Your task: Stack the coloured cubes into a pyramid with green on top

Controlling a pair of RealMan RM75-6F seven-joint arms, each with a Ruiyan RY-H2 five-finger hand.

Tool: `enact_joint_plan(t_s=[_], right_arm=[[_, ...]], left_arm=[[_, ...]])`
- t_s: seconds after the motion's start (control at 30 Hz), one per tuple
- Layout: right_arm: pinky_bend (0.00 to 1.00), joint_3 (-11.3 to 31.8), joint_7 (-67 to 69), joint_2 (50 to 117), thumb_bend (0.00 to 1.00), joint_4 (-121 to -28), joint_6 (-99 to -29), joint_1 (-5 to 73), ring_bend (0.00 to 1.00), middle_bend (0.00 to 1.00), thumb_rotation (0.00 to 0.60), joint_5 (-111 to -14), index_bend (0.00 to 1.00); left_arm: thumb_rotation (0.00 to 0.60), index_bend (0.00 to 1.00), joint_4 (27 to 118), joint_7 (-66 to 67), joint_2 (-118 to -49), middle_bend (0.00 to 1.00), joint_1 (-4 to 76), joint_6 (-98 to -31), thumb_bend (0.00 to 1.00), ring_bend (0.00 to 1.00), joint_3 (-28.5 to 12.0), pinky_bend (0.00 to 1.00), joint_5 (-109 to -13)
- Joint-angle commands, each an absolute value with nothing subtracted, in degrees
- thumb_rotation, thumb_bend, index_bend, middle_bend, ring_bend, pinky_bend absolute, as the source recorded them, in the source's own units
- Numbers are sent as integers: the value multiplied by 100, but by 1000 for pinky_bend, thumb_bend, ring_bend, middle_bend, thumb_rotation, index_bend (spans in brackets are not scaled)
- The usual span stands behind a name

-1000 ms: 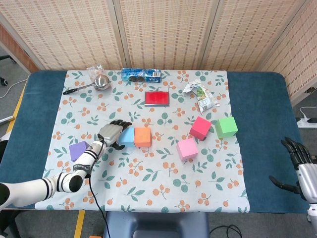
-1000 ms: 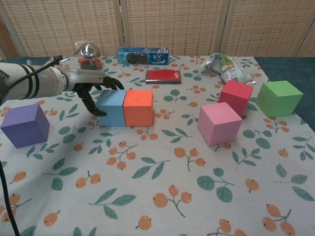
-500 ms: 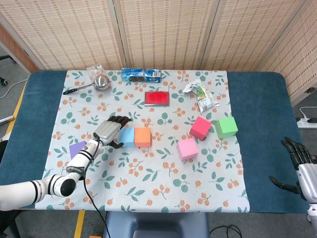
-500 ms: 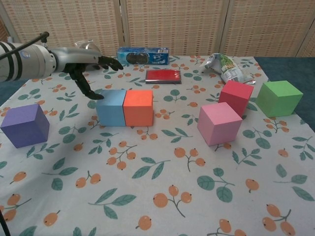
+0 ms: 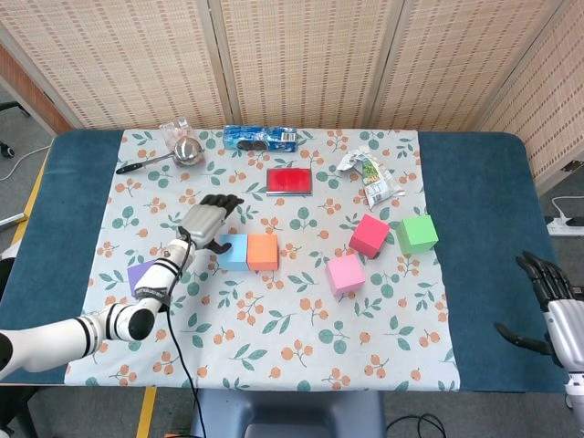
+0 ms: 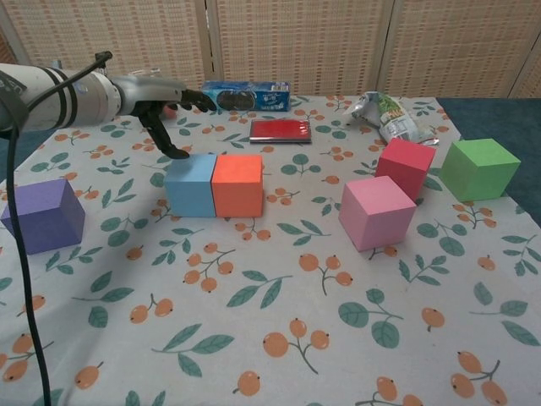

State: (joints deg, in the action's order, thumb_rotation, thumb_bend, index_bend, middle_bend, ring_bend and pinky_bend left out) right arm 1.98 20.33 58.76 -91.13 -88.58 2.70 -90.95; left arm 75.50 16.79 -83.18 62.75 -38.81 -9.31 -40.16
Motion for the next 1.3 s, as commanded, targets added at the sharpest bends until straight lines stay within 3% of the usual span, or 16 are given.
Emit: enact_joint_plan(t_s=[0.03,0.93,1.3], right_arm=[[0,200,2041,5878,0,-9105,-8855,267,0,0,600,-9086,0],[0,195,2137,5884,0,-9016,-8878,212,0,0,600,-9040,0],[0,211,2202,5866,0,-8997,-8925,207,0,0,600,-9077,0]], left_arm=[[600,91,7519,1720,-8375,33,6298,-3867,314,0,-894,60,-3980],[600,96,7438,1968,-8636,32,6414,-3878,313,0,-809,59,-3876],[600,96,8208,1610,-8095,32,6068,-4337,312,0,-974,59,-4295]])
